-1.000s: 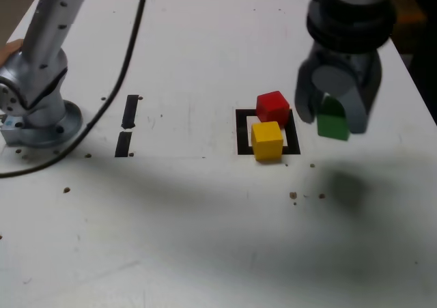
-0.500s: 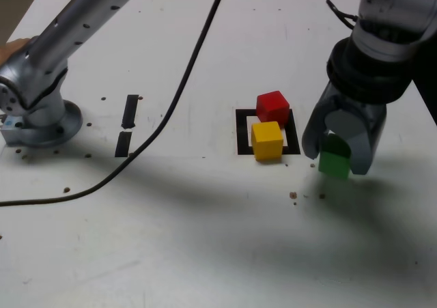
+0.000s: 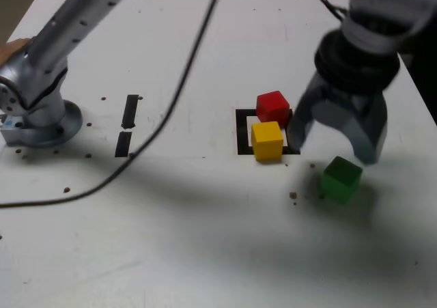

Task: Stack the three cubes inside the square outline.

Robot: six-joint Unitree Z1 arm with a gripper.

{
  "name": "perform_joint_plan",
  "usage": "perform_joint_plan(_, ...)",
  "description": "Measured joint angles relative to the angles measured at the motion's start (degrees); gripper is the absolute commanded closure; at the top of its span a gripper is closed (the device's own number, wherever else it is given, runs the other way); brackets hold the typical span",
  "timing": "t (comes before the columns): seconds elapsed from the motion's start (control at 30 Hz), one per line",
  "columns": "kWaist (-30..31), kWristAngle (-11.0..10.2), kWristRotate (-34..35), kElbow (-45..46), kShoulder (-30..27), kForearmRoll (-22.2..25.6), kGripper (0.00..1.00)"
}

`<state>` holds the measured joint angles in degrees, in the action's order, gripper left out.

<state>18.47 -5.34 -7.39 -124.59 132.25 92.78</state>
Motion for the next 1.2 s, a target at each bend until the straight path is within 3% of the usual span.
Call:
perform_joint_plan(0.13, -0.01, -1.89, 4.94, 7.52, -5.71, 0.27, 0.0)
perform_joint_plan(0.3, -1.91, -1.07, 10.63, 17.92, -12.79, -1.05, 0.01)
perform_joint_plan(0.53, -3.53, 3.31, 15.87, 34.09, -22.61, -15.54, 0.01)
perform_joint_plan(0.67, -4.59, 4.36, 18.09, 40.52, -22.31, -17.54, 0.01)
perform_joint_plan(1.2, -5.39, 4.51, 17.57, 36.27, -17.15, -18.14, 0.03)
